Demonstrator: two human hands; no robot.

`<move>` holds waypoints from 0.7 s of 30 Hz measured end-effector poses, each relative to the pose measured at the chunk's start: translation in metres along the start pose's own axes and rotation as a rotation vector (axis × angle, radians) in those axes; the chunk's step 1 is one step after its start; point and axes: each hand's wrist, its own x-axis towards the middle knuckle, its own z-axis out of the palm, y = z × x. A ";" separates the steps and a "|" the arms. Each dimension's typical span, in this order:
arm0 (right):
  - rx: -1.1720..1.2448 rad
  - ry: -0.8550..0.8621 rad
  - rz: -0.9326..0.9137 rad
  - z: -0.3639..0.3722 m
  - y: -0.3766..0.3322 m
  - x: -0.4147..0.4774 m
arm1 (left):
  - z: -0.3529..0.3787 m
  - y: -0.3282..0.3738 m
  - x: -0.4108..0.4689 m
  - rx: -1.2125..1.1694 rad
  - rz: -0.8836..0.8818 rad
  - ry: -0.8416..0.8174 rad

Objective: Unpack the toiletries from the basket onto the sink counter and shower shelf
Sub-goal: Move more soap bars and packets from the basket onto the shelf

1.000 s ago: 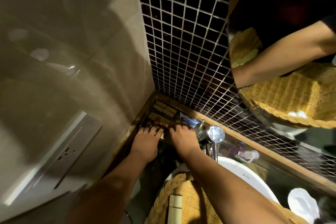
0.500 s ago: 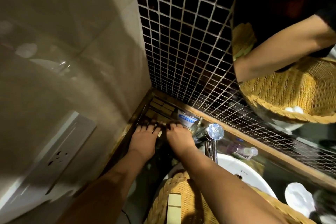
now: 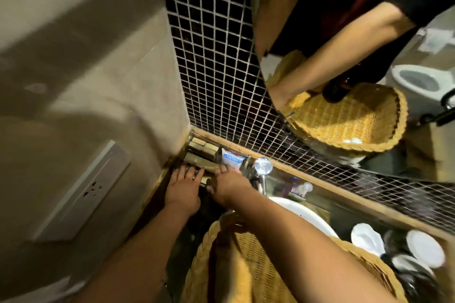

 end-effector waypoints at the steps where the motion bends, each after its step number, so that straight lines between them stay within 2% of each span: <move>1: -0.005 0.024 0.004 -0.003 0.003 -0.010 | -0.005 0.001 -0.008 0.001 -0.005 0.008; 5: 0.022 0.133 0.006 -0.009 0.017 -0.055 | -0.028 0.008 -0.040 -0.016 -0.045 0.072; 8: -0.044 0.138 0.002 -0.009 0.023 -0.089 | -0.043 0.019 -0.064 -0.001 -0.051 0.174; 13: -0.142 0.147 -0.005 -0.005 0.031 -0.137 | -0.061 0.047 -0.098 0.011 0.016 0.264; 17: -0.157 0.173 -0.012 0.003 0.046 -0.169 | -0.067 0.079 -0.118 0.046 0.085 0.266; 21: -0.184 0.177 0.008 0.021 0.069 -0.193 | -0.054 0.110 -0.136 0.095 0.208 0.321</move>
